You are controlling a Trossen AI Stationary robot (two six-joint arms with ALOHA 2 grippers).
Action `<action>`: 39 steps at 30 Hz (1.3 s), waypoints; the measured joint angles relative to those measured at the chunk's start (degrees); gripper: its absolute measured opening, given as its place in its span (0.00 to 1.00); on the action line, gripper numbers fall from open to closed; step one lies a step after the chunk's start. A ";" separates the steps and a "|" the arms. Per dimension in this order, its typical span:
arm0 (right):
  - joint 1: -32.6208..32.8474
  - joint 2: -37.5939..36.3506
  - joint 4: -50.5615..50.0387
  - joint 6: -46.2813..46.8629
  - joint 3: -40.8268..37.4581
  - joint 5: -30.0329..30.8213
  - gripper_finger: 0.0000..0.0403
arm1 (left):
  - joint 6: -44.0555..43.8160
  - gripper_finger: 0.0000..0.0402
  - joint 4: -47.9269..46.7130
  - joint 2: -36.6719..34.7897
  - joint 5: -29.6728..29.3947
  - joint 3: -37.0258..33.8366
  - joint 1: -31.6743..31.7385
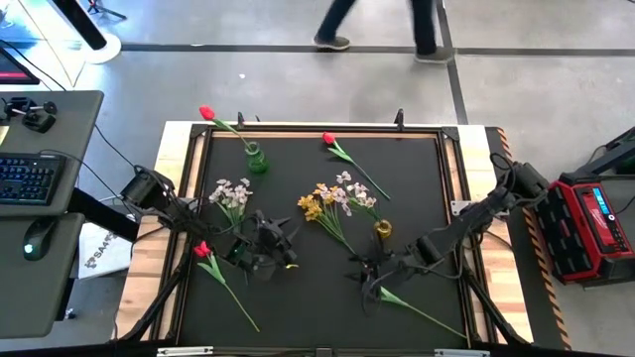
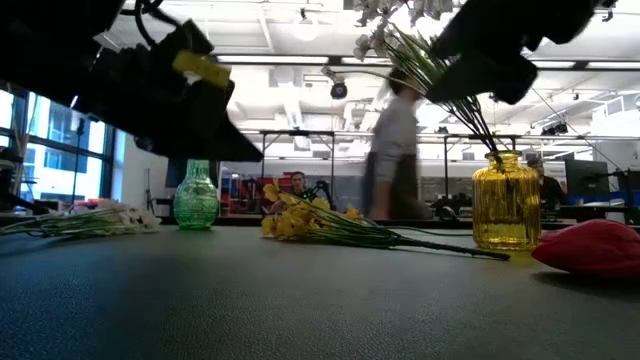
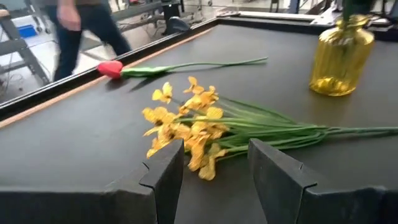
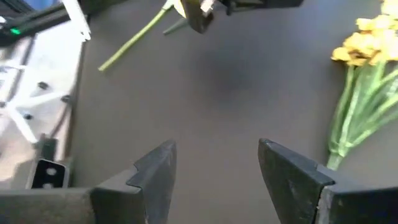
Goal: Sort flowers into vase by color
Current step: Put the yellow flowers in the yellow vase
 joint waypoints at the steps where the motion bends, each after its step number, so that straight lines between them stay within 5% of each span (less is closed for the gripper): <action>1: 0.19 -0.01 -0.77 0.04 0.00 0.70 0.53 | 0.27 0.41 0.77 0.00 0.30 -0.01 0.00; 13: 0.40 11.24 0.23 2.77 3.86 4.97 0.53 | -7.22 0.41 2.06 0.00 5.59 -0.04 -2.70; 26: -5.37 31.36 -30.37 14.92 28.58 13.76 0.53 | -8.18 0.41 -0.07 0.00 5.61 -0.04 -5.49; 39: -10.66 28.29 -33.43 16.78 29.46 10.38 0.53 | -8.67 0.41 -7.49 -1.56 5.06 -0.01 -7.28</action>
